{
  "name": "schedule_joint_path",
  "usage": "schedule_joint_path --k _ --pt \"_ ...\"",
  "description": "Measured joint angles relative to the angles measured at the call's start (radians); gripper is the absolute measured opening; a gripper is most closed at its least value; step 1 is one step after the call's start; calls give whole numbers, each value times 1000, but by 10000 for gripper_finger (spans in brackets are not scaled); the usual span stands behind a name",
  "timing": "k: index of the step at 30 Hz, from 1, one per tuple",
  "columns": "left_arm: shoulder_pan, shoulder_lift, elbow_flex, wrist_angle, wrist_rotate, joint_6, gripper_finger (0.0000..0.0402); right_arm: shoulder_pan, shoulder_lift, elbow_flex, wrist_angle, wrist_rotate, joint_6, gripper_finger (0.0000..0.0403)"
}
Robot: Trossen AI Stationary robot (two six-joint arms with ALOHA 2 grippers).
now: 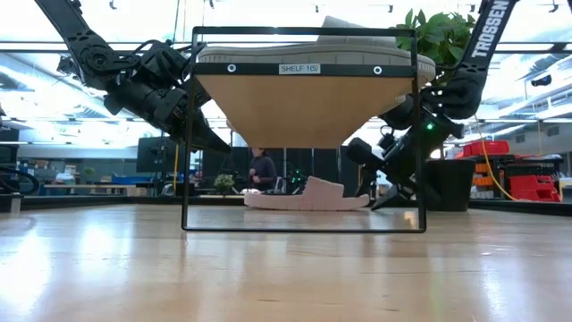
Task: Pick and place slides into the shelf
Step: Put the pink slipper on the shelf
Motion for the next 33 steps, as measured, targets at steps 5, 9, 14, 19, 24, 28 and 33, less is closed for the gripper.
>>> schedule_joint_path --k 5,9,14,19,24,28,33 --pt "0 0 0 -1 0 0 23 16 20 17 -8 36 -7 186" --pt "0 0 0 -2 0 0 29 9 19 16 -20 16 -17 151" --pt "0 0 0 -2 0 0 36 9 20 16 -32 16 -32 45" --pt "0 0 0 -13 0 0 33 9 15 17 -72 20 -56 30" --pt "0 0 0 -32 0 -1 24 25 -26 17 -183 32 -82 23" --pt "0 0 0 -37 0 -1 21 53 -71 15 -259 61 -98 23" --pt "0 0 0 -37 0 -1 27 95 -141 13 -398 104 -95 23"
